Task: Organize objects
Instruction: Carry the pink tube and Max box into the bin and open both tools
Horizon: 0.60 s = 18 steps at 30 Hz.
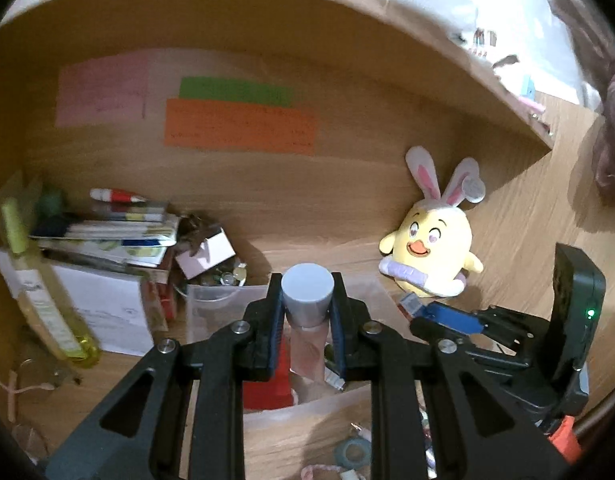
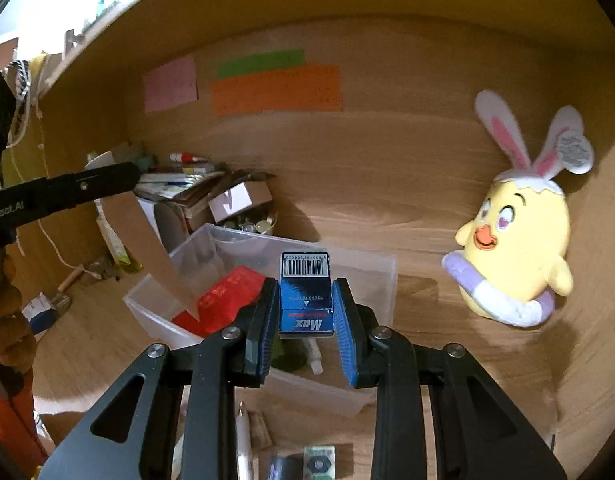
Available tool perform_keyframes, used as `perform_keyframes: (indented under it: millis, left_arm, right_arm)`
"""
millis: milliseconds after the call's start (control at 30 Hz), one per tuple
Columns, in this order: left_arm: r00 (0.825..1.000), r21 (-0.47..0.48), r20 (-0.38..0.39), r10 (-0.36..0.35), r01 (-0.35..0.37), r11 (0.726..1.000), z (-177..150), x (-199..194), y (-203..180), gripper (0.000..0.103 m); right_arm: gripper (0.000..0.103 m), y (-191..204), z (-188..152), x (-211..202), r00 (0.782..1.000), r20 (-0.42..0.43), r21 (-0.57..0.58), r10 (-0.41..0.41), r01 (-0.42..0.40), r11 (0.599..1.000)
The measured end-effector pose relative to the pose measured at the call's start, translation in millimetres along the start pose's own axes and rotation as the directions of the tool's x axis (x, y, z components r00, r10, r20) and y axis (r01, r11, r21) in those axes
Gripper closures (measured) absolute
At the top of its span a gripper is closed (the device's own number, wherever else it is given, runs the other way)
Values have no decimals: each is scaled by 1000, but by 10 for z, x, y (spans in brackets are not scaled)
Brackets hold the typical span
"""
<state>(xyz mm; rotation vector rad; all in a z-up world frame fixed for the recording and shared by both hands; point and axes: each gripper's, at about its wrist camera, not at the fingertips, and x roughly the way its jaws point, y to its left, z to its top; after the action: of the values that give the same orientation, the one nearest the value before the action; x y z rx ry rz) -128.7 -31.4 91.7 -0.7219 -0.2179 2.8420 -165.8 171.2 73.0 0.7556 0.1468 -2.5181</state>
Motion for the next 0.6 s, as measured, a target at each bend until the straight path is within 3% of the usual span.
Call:
perform_keyframes:
  millis: [200,367,600]
  left_arm:
    - [994,-26,-105,-40,38,999,-136,460,30,83]
    - [977,-49,-209,-54,45,998,-278,749,106,83]
    - [960,-41,-279,-10,-2,999,-418,878,188,82]
  right_arm:
    - [78,-47,7,377,996,-93,-16,-18,17,1000]
    - [78,-90,-65,690,985,-169,-19,-33,30,999]
    - [78,-79,-151,910,975,-216,-40,-52,45,998]
